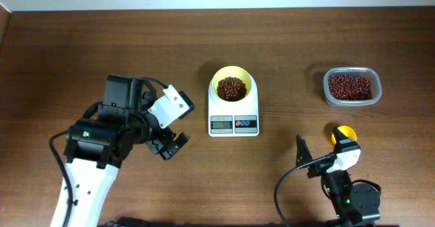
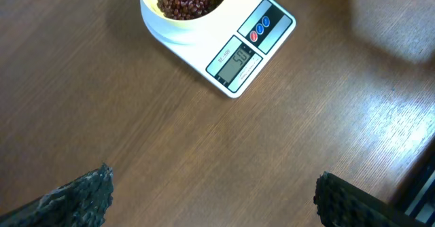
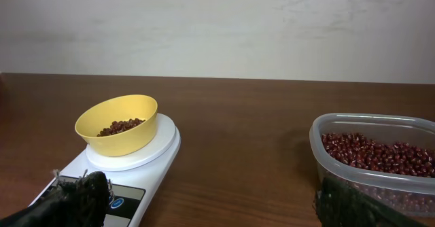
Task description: Scoop item into bowl and weigh 50g on scale
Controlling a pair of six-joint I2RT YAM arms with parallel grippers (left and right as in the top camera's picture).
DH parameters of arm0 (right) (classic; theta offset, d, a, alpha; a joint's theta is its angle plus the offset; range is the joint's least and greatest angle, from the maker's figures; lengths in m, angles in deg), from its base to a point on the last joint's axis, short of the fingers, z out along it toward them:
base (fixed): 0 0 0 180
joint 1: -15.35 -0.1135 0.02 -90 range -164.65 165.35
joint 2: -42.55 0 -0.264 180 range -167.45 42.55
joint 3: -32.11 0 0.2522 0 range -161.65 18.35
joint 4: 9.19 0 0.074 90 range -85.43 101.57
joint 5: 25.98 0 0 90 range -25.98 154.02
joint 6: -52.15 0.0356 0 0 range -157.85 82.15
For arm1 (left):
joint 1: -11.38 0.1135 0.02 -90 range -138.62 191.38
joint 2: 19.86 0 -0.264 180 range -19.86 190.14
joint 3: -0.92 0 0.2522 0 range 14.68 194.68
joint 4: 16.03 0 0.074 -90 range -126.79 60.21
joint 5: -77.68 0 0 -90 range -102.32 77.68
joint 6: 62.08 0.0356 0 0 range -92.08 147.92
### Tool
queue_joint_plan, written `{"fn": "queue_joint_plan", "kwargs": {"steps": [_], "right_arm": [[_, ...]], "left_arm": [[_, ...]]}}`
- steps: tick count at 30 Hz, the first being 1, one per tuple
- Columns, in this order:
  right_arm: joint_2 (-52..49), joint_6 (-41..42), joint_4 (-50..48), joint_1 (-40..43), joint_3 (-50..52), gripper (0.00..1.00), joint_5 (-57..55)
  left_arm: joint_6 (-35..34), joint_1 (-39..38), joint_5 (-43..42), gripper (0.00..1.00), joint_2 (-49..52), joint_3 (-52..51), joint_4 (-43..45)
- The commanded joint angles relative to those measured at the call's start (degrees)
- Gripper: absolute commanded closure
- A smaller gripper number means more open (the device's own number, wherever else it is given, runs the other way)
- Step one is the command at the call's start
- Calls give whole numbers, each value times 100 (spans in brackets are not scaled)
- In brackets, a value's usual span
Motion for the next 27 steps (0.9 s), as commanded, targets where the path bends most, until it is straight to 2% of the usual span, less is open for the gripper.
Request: {"fn": "queue_joint_plan", "kwargs": {"steps": [1,3,5,7,8,11,14,17,23,27], "right_arm": [[15,24,22,13,46,1,-90],[15,24,22,13,46,1,-90],[15,24,22,13,46,1,-90],[15,24,22,13,46,1,-90],[15,24,22,13,46,1,-90],[15,24,22,13,46,1,-90],[15,24,22,13,46,1,-90],[15,24,22,13,46,1,-90],[15,24,22,13,46,1,-90],[15,24,22,13,46,1,-90]], "left_arm": [[85,48,-186,1,-42,57,111],[85,48,-188,1,-208,-24,238],[85,59,-188,1,-662,-553,901],[85,192,-339,1,-1189,-1318,1775],[83,450,-750,1,-1808,-2302,2865],[11,922,-1467,1,-2931,-3845,4435],[-1189,1478,-1460,1,-4245,-5040,5351],[-2194,2004,-1325,1,-5034,-5707,5845],[-2855,1996,-310,1,-6170,-6384,5904],[-2898,1631,509,1,-6461,-6909,6286]]}}
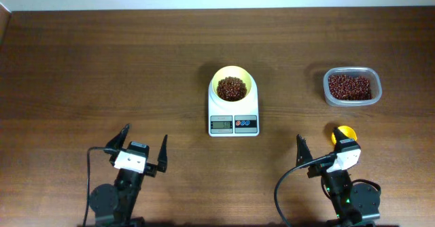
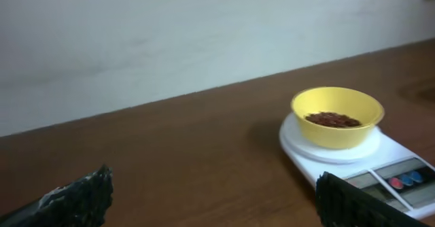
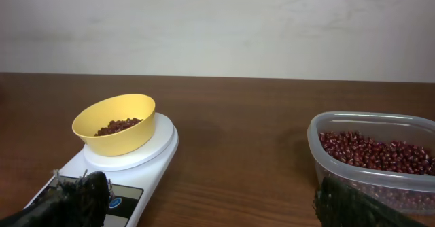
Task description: Scoop item into bowl and weigh 50g on scale
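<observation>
A yellow bowl (image 1: 232,85) partly filled with red beans rests on the white scale (image 1: 233,124) at the table's middle. The digits on its display are too small to read. A clear tub of red beans (image 1: 351,86) stands at the right. A yellow scoop (image 1: 344,132) lies on the table beside my right wrist. My left gripper (image 1: 142,145) stands open and empty near the front edge, left of the scale; its view shows the bowl (image 2: 337,115) ahead to the right. My right gripper (image 3: 214,203) is open and empty, facing the scale (image 3: 129,169) and the tub (image 3: 374,152).
The brown wooden table (image 1: 102,57) ends at a pale wall behind. Both arm bases sit at the front edge, with black cables looping beside each one.
My left arm was stretched out just left of the scale, its camera looking down on the display. It now sits folded at the front left, looking level across the table. The right arm has hardly moved.
</observation>
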Controlling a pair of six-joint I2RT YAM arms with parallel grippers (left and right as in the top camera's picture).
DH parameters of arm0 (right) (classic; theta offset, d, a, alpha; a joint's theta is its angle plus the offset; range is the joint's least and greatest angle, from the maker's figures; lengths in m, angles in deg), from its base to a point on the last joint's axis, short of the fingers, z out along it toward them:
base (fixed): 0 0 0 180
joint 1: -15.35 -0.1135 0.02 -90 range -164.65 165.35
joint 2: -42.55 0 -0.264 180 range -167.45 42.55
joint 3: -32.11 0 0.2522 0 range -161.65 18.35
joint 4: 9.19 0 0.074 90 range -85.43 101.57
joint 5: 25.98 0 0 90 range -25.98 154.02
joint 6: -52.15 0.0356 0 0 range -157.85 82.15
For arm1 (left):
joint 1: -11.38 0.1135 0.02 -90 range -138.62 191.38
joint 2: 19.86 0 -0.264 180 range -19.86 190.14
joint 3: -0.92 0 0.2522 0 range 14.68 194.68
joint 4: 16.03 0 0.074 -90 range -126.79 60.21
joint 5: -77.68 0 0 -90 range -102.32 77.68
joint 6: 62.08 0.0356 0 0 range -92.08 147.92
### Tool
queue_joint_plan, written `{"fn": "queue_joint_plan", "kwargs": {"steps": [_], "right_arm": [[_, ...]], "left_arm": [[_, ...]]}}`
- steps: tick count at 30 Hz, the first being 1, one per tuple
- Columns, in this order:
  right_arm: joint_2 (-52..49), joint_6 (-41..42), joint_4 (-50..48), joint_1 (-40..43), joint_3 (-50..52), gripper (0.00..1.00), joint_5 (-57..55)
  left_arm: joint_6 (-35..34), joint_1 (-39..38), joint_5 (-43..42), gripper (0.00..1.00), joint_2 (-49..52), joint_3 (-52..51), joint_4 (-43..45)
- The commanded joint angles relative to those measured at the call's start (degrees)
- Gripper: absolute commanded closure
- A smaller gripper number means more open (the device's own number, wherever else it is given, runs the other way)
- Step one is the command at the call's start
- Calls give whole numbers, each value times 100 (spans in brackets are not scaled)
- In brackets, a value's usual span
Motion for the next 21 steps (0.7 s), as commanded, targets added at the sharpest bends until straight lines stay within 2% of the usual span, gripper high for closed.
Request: {"fn": "queue_joint_plan", "kwargs": {"steps": [1,5,21], "right_arm": [[37,20,20,13,46,1,-46],[37,20,20,13,46,1,-46],[37,20,20,13,46,1,-46]], "left_arm": [[-195,-354,870,1,-317,-361,85],[-190,-374,1252,1,-343,-365,-61],[-144,-374,1268,1,-334,-365,-39]]}}
